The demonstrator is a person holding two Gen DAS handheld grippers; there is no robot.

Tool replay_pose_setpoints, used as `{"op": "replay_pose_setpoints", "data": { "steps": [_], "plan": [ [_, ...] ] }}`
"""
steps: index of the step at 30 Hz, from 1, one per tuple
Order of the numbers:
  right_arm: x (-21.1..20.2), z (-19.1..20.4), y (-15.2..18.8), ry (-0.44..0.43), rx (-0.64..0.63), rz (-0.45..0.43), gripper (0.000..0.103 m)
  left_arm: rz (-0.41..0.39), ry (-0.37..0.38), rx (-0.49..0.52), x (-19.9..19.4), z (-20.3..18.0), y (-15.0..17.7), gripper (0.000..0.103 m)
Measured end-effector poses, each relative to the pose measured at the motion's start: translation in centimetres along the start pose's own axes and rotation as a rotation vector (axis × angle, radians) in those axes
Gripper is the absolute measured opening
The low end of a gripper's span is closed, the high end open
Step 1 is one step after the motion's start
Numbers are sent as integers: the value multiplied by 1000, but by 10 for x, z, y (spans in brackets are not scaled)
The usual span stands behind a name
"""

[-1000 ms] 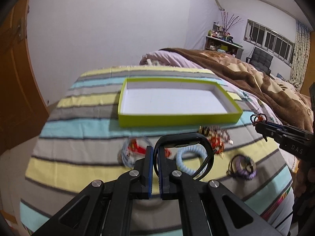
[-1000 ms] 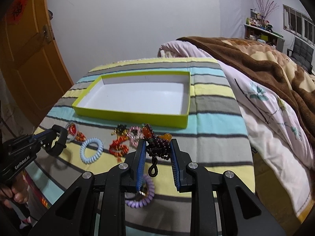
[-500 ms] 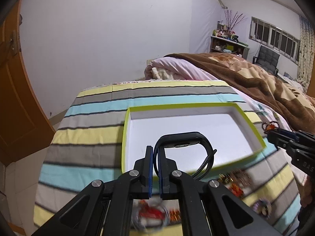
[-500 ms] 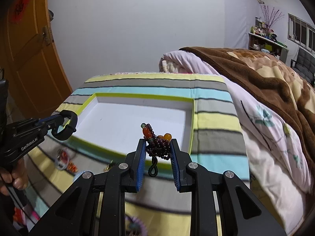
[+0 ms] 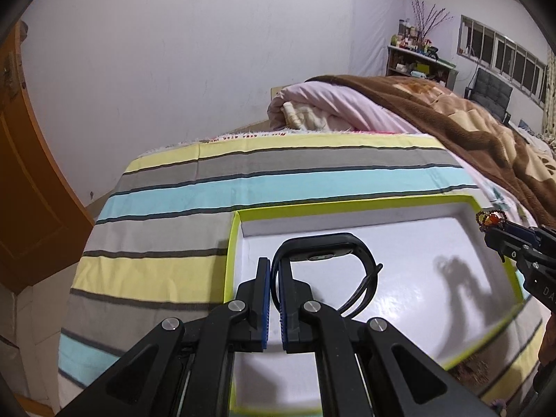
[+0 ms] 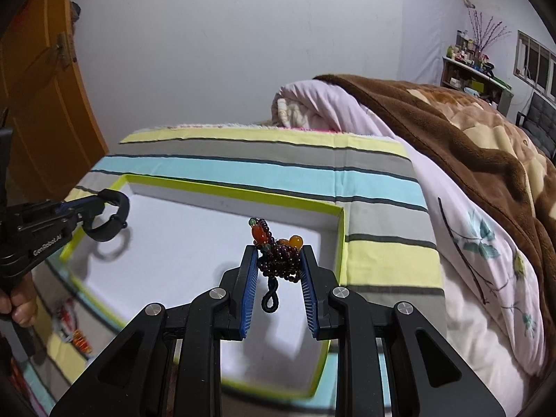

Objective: Organize jewelry
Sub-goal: 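Carry the black band and beaded clip with both tools over the lime-green box, then open both tools to drop the band and clip into the box, then withdraw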

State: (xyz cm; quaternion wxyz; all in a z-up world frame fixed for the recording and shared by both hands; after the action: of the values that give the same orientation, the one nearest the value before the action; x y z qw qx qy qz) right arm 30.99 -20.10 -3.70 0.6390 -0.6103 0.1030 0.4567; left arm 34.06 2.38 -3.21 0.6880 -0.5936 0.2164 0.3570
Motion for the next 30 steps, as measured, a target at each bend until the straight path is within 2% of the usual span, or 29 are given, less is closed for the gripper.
{"op": "replay_pose_setpoints", "data": {
  "steps": [9,17,21,30],
  "plan": [
    [25,-23,-3,4,44,38,25,68,-12,2,34,-2,-2,4],
    [32,-20,-2,7,30,61,26,74,-21,20,39,-6,-1,5],
    [25,-18,-4,-5,22,34,35,63,-8,13,35,-4,-2,5],
    [-13,2,-1,15,-10,-39,35,0,32,-5,-1,-1,3,10]
  ]
}}
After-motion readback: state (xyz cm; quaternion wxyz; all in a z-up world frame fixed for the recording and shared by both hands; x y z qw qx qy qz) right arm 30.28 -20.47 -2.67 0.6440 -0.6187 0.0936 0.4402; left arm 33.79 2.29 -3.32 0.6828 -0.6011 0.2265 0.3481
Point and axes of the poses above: each gripper's, at about its wrist camera, not at the fingertips, and x roughly the way its jaws point, z to its left, y to its underside, the point moved 6 cm from there along x, roughly the way its jaws point, and after that the axes turned 13 degrees about -y, right-handed, at the moved point
